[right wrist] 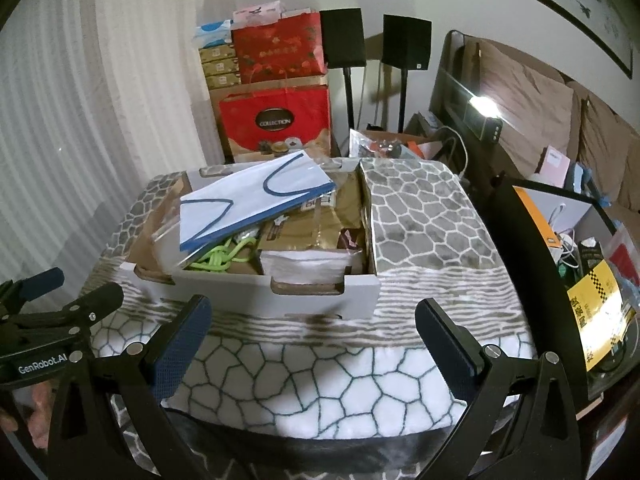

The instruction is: Organize objects

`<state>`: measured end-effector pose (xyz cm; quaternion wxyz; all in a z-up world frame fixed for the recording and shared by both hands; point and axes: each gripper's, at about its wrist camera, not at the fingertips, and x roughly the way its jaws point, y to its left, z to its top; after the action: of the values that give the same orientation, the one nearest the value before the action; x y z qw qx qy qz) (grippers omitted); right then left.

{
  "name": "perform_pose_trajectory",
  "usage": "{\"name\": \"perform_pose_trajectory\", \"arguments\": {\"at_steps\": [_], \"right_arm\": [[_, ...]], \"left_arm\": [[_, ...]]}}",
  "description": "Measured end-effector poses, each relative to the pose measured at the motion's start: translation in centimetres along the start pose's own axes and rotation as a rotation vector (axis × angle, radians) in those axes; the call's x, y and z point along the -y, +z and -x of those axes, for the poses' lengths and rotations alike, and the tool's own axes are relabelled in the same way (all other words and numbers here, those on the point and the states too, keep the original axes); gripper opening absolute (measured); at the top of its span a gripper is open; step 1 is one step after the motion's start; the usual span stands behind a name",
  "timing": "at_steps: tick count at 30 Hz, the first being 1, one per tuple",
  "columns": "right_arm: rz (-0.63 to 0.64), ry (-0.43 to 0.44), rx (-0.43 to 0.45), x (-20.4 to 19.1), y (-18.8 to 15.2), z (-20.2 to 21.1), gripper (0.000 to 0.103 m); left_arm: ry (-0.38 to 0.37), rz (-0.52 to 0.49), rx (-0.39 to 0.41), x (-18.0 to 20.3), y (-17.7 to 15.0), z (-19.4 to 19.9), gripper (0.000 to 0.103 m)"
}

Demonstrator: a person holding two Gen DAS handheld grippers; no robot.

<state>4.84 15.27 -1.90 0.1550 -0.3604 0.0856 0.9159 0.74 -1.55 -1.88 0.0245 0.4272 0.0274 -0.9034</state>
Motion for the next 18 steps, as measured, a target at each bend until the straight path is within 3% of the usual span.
{"name": "perform_pose_trajectory", "arguments": {"at_steps": [18], "right_arm": [[-0.001, -0.022, -0.001, 0.63, 0.00, -0.12, 0.102]], "left_arm": [[-0.014, 0.005, 0.012, -0.54, 0.11, 0.79, 0.103]]}}
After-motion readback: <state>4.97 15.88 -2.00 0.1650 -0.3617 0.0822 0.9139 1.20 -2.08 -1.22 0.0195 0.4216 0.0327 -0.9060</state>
